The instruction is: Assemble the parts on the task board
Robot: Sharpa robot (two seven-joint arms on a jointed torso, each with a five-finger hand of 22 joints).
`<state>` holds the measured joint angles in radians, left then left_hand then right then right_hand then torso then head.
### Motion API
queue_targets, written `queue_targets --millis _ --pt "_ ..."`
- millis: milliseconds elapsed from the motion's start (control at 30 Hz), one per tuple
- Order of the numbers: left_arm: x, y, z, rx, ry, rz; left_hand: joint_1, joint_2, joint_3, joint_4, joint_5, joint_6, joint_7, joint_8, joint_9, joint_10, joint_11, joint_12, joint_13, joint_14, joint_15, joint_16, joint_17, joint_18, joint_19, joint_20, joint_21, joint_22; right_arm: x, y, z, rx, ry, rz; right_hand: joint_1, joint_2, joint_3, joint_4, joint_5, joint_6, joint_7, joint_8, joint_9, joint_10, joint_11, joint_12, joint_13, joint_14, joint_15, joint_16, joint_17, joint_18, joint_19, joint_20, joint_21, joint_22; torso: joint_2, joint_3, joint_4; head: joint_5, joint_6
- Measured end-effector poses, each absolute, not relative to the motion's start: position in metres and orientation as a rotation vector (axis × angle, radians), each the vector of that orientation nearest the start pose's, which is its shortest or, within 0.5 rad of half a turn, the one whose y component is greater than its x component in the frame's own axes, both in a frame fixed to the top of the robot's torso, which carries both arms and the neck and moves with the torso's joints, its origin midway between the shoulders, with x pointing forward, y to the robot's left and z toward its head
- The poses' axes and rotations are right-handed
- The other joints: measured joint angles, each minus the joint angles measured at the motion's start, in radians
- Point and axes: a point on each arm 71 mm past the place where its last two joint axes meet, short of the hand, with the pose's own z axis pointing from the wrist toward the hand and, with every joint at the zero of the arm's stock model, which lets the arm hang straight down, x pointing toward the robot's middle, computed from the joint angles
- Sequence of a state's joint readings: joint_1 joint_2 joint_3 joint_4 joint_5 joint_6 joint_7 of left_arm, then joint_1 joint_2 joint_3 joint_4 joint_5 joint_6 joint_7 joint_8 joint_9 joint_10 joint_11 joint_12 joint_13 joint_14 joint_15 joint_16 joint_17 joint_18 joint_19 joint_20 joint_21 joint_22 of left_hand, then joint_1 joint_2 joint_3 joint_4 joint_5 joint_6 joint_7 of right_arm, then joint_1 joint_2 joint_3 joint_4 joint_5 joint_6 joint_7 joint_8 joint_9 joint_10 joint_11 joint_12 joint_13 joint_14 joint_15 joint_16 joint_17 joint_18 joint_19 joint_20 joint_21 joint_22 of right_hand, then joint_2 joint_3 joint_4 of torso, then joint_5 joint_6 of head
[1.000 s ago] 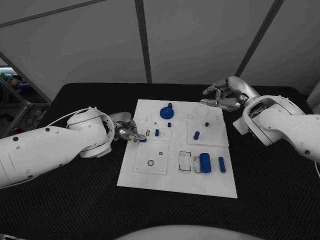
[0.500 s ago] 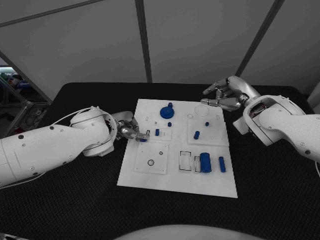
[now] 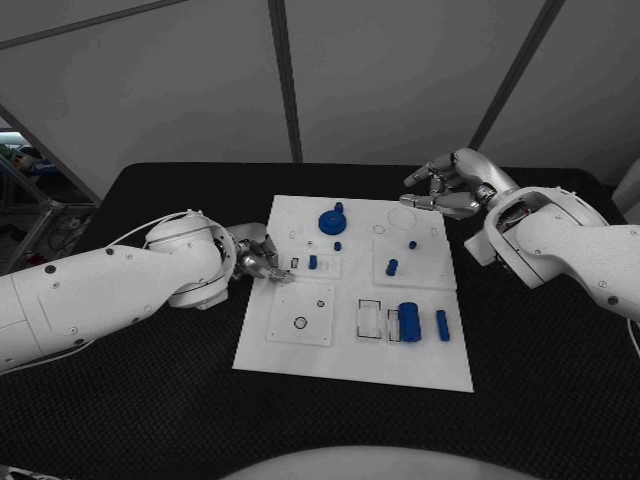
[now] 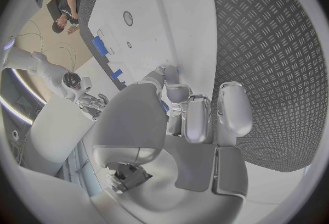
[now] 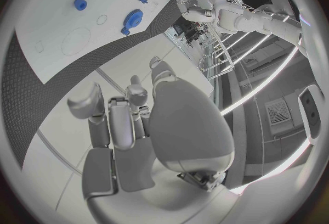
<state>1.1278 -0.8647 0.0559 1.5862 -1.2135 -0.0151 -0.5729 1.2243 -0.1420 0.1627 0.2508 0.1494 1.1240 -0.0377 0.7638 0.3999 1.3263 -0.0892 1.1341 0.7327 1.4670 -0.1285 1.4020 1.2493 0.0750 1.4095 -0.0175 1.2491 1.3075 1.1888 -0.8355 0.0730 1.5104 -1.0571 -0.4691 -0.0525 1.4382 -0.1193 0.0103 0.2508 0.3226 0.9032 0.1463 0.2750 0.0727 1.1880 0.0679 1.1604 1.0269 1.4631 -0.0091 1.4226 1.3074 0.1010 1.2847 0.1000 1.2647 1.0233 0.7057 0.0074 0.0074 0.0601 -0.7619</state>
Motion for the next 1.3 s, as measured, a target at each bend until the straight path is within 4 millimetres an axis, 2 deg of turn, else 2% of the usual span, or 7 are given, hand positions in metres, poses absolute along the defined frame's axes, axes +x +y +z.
queue_targets --millis 133,733,1300 --pt "0.470 0.216 -0.213 -0.229 2.154 -0.370 0.004 -0.004 0.003 -0.003 0.000 0.000 0.000 0.000 0.000 0.000 0.000 0.000 0.000 0.000 0.000 0.000 0.000 0.000 0.000 0.000 0.000 0.000 0.504 -0.211 -0.144 0.316 1.515 0.869 0.000 0.000 0.000 0.000 0.000 0.000 0.000 0.000 0.000 0.000 0.000 0.000 0.000 0.000 0.000 0.000 0.000 0.000 0.000 0.000 0.000 0.000 -0.001 -0.0003 0.0011 0.000 -0.001" --pt "0.471 0.219 -0.213 -0.226 2.157 -0.359 0.025 0.017 0.008 -0.008 -0.003 0.000 0.000 0.000 -0.002 0.004 -0.004 0.004 0.006 0.000 0.000 0.000 0.000 0.000 0.000 0.000 0.000 0.000 0.504 -0.210 -0.144 0.315 1.515 0.869 0.000 0.000 0.000 0.000 0.000 0.000 0.000 0.000 0.000 0.000 0.000 0.000 0.000 0.000 0.000 0.000 0.000 0.000 0.000 0.000 0.000 0.000 -0.001 -0.0006 0.0018 0.005 0.001" --pt "0.471 0.227 -0.212 -0.237 2.152 -0.350 0.029 0.021 0.016 -0.016 -0.004 0.000 0.000 0.000 -0.003 0.004 -0.004 0.004 0.003 0.000 0.000 0.000 0.000 0.000 0.000 0.000 0.000 0.000 0.504 -0.210 -0.144 0.315 1.515 0.870 0.000 0.000 0.000 0.000 0.000 0.000 0.000 0.000 0.000 0.000 0.000 0.000 0.000 0.000 0.000 0.000 0.001 0.000 0.000 0.000 0.000 0.000 -0.001 -0.0012 0.0018 0.004 0.002"
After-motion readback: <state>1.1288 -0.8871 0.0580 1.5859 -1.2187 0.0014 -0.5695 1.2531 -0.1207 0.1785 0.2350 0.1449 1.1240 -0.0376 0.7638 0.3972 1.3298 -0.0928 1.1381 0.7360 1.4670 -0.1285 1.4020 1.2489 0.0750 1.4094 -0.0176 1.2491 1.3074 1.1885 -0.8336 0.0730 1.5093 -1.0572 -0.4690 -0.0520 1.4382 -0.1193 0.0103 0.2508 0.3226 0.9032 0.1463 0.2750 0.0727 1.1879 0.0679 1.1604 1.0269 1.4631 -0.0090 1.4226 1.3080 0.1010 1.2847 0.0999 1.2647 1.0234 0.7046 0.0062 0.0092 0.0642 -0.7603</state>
